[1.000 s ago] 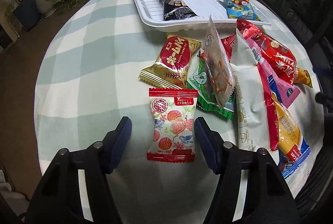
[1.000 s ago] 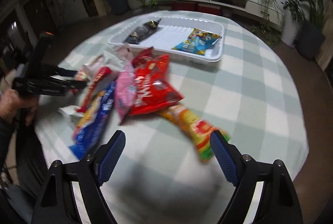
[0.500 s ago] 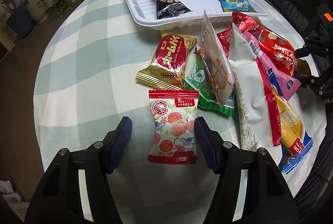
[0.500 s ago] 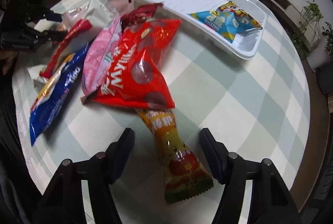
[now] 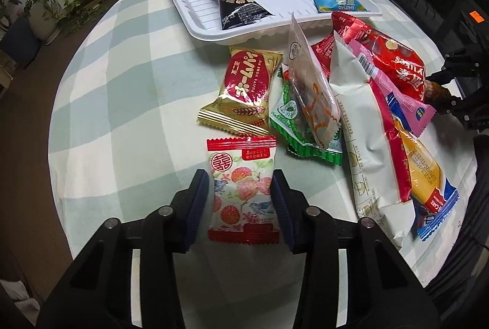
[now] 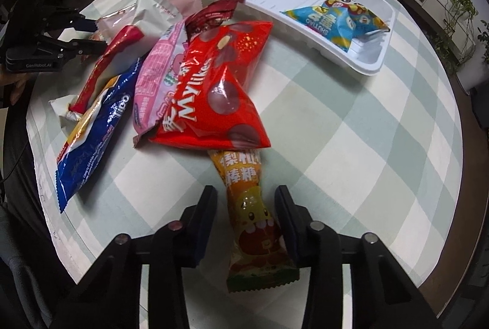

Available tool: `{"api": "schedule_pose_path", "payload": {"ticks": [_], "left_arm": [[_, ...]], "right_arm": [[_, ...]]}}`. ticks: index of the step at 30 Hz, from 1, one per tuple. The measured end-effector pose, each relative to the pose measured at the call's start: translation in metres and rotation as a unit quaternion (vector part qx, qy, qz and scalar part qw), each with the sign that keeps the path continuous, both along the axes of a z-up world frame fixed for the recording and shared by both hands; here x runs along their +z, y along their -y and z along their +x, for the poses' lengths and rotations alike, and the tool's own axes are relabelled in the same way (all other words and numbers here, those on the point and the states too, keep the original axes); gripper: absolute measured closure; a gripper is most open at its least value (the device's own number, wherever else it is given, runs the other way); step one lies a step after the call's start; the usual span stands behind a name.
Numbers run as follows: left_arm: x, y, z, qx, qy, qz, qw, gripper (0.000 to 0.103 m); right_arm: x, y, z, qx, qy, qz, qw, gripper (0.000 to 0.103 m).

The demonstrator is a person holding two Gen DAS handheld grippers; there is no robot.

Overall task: Organize snacks
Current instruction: 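Move the left tool to the red fruit-print packet while the right tool reaches the orange stick-snack bag, then close the left tool on the red packet while the right tool grasps the orange bag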

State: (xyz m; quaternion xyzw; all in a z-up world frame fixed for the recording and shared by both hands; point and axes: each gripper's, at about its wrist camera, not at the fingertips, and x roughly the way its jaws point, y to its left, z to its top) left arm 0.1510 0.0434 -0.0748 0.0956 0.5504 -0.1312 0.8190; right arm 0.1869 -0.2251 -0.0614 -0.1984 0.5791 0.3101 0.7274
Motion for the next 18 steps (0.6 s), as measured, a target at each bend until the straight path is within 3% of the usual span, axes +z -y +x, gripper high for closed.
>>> {"api": "schedule_pose_path", "payload": {"ticks": [4, 10, 18], "left_arm": [[0.001, -0.003, -0.002, -0.003, -0.002, -0.004, 1.0, 0.07], [0.002, -0.006, -0.012, 0.0, 0.004, -0.017, 0.9999, 0.071], [0.006, -0.022, -0.035, 0.02, 0.005, -0.063, 0.9978, 0.072]], "right_arm": [[0.002, -0.002, 0.003, -0.019, -0.005, 0.001, 1.0, 0.08], [0.004, -0.003, -0.011, -0.029, 0.0, -0.002, 1.0, 0.084], [0.004, 0.013, -0.04, -0.064, -0.004, 0.035, 0.997, 0.086]]}}
